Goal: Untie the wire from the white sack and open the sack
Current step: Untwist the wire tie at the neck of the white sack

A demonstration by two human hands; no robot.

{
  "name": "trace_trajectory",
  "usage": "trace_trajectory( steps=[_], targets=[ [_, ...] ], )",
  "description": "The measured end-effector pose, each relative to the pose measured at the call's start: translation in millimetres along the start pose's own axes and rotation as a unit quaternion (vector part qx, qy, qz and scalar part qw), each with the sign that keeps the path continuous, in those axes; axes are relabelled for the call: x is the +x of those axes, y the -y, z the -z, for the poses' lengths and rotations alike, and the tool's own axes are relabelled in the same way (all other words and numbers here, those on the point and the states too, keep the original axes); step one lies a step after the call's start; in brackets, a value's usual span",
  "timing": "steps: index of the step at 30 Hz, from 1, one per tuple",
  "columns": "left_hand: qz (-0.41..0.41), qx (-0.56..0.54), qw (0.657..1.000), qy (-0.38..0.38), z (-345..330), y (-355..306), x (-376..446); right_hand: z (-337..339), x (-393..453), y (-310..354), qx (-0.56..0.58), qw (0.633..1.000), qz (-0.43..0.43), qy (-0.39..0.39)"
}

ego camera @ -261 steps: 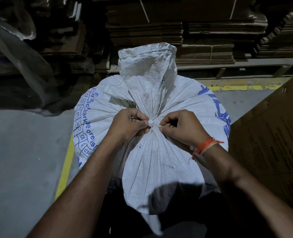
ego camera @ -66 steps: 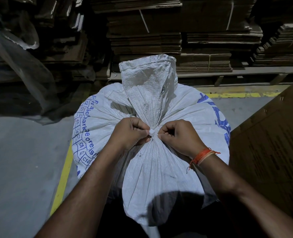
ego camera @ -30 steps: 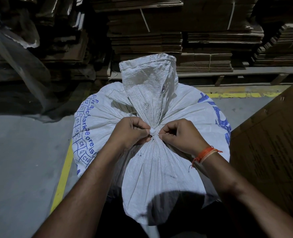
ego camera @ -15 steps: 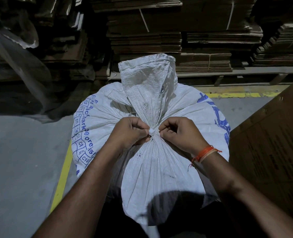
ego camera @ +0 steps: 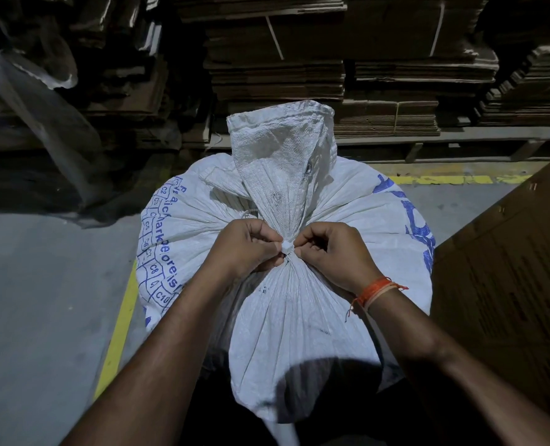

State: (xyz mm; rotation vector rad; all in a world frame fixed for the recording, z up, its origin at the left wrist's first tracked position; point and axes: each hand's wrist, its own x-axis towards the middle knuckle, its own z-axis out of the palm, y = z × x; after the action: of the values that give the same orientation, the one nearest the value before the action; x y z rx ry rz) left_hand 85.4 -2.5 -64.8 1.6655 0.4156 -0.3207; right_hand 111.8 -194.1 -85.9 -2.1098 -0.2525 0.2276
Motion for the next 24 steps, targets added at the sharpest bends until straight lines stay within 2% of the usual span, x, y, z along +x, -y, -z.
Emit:
trace_trajectory(
  steps=[6, 10, 18, 24],
  targets=[
    [0.004, -0.004, 1.000, 0.008, 0, 0, 1, 11, 1, -1, 0.052, 0.997, 0.007, 0.055],
    [0.000, 0.009, 1.000, 0.010, 1, -1, -1, 4, 0, 1, -0.001, 0.999, 0.042, 0.018],
    [0.000, 0.003, 1.000, 0.005, 0, -2, -2, -4, -3, 6, 0.048, 0.999, -0.013, 0.014],
    [0.013, 0.016, 0.999, 0.027, 2, -4, -2, -15, -6, 12, 0.024, 0.999, 0.018, -0.025]
  ],
)
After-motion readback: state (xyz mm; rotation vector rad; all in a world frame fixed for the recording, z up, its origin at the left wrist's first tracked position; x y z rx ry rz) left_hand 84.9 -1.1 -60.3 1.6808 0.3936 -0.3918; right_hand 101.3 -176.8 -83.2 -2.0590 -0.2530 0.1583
